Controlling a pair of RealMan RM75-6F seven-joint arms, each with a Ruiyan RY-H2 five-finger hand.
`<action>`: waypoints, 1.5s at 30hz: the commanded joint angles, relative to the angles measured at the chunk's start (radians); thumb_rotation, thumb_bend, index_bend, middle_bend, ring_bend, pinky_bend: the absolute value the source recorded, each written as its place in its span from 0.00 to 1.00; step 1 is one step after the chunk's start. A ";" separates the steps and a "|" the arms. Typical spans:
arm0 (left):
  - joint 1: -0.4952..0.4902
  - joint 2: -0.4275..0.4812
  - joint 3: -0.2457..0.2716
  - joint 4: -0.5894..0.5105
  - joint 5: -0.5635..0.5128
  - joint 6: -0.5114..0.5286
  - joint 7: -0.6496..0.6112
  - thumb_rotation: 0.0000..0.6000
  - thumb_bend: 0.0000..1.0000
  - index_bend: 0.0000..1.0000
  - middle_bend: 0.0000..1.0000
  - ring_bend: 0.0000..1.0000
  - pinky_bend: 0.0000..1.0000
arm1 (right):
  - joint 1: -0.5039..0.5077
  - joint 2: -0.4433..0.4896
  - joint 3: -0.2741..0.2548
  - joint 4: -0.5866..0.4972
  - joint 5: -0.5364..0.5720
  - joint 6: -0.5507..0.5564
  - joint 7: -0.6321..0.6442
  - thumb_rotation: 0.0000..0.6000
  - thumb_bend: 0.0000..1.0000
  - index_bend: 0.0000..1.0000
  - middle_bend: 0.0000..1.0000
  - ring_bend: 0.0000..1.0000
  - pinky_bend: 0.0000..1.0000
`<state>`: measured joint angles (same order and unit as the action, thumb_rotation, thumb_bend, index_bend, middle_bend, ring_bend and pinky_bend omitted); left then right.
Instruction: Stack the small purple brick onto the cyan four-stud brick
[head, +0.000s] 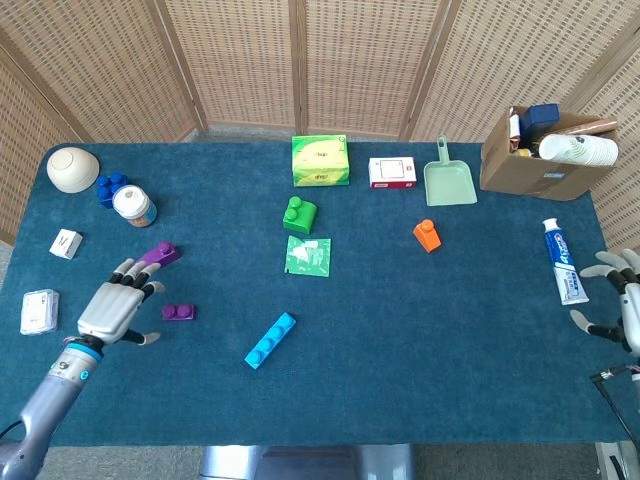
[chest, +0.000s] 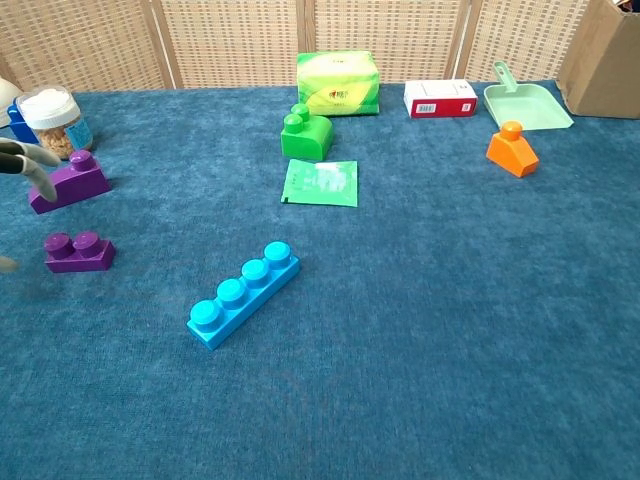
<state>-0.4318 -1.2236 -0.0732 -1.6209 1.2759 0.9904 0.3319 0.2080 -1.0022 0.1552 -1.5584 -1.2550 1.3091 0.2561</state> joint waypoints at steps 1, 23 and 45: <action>-0.015 -0.019 -0.001 0.020 -0.014 -0.019 -0.005 0.81 0.11 0.28 0.10 0.00 0.00 | -0.004 0.000 0.002 -0.002 0.002 0.000 -0.002 1.00 0.19 0.35 0.19 0.07 0.11; -0.099 -0.105 0.003 0.125 -0.066 -0.112 -0.047 0.81 0.18 0.33 0.11 0.00 0.00 | -0.035 0.012 0.021 -0.024 0.014 0.011 -0.016 1.00 0.19 0.35 0.19 0.06 0.11; -0.127 -0.124 0.018 0.147 -0.075 -0.123 -0.075 0.79 0.28 0.40 0.13 0.00 0.00 | -0.061 0.020 0.032 -0.029 0.014 0.022 -0.002 1.00 0.19 0.35 0.19 0.04 0.11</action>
<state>-0.5587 -1.3473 -0.0556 -1.4735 1.2011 0.8673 0.2567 0.1475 -0.9821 0.1872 -1.5874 -1.2411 1.3313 0.2544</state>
